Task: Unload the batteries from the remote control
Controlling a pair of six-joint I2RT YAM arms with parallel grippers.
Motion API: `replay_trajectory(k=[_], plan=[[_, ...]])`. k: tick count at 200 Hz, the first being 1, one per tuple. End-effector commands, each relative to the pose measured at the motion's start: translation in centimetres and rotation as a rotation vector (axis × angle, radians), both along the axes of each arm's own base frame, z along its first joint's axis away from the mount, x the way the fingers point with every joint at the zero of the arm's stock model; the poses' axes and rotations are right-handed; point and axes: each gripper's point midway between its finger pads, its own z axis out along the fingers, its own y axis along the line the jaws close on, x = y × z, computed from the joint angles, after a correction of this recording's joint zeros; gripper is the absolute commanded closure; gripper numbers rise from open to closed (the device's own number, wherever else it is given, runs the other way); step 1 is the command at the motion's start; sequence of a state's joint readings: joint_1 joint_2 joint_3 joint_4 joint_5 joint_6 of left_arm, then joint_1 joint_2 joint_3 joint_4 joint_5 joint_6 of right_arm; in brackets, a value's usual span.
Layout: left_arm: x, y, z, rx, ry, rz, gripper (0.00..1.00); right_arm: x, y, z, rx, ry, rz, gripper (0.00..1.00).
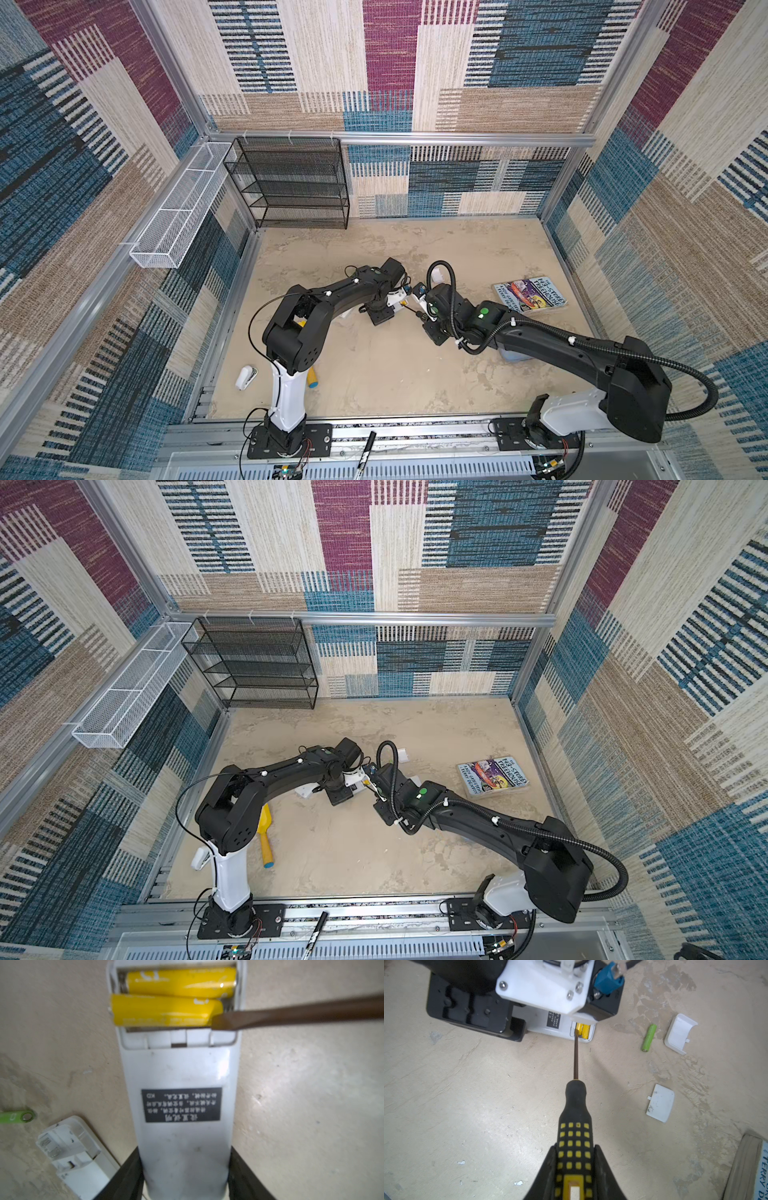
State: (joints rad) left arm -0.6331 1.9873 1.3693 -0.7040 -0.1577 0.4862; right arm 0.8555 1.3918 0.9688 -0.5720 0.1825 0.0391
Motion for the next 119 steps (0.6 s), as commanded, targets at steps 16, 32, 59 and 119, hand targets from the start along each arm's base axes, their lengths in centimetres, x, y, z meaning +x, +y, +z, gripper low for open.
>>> replay_trajectory(k=[16,32,59,119], plan=[[-1.6,1.2,-1.4,0.061,0.074,-0.035,0.43,0.2,-0.4,0.5,-0.006,-0.026,-0.006,1.00],[-1.5,1.2,-1.3,0.061,0.071,-0.034,0.43,0.2,-0.4,0.6,-0.001,-0.029,-0.001,1.00],[-1.4,1.2,-1.2,0.062,0.064,-0.032,0.43,0.1,-0.1,0.2,-0.004,-0.015,0.020,1.00],[-1.1,1.1,-1.0,0.068,0.054,-0.035,0.43,-0.1,0.1,-0.5,-0.020,0.016,0.046,1.00]])
